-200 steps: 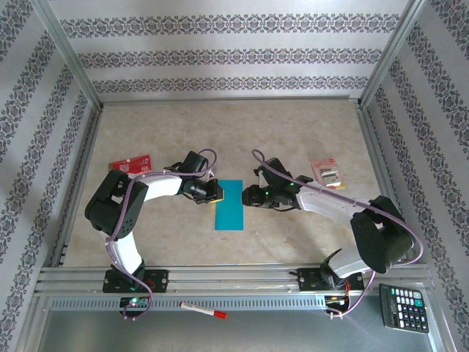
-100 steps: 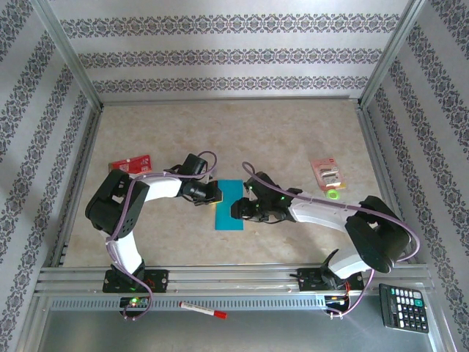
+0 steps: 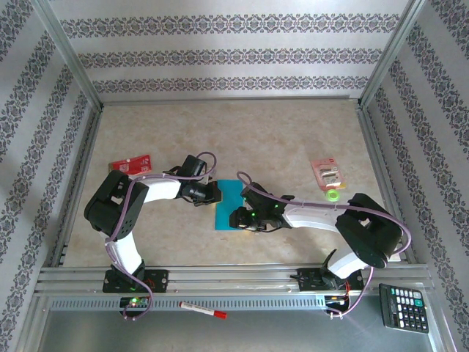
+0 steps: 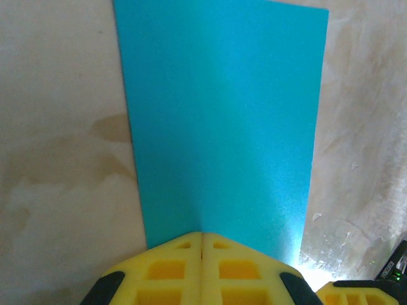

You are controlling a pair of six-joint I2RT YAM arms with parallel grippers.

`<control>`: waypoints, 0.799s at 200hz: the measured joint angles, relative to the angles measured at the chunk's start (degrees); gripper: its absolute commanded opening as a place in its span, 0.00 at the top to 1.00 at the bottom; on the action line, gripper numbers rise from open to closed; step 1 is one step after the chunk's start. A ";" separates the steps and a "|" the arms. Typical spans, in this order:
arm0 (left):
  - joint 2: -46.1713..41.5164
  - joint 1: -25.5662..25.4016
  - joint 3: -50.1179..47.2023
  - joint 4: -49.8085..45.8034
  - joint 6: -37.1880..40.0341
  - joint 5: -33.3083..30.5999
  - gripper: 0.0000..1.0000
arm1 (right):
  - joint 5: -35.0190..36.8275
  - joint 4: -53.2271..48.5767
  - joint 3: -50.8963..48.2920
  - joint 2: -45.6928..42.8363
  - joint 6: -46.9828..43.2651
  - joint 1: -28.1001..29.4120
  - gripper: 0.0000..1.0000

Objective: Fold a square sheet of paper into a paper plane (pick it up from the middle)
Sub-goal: Fold the triangle a second time at the center of the table.

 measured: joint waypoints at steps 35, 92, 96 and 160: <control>0.00 0.00 0.00 0.00 0.00 0.00 0.99 | 0.35 0.98 0.02 0.85 -0.07 0.00 0.55; 0.00 0.00 0.00 -0.02 0.04 0.00 0.98 | 0.20 3.78 0.57 2.12 -0.92 -0.02 0.54; 0.00 0.00 0.00 -0.02 0.04 0.00 0.98 | 0.20 3.89 0.63 2.19 -1.01 -0.02 0.54; 0.00 0.00 0.00 -0.02 0.04 -0.09 0.99 | -0.26 6.10 0.76 2.21 -1.64 -0.07 0.52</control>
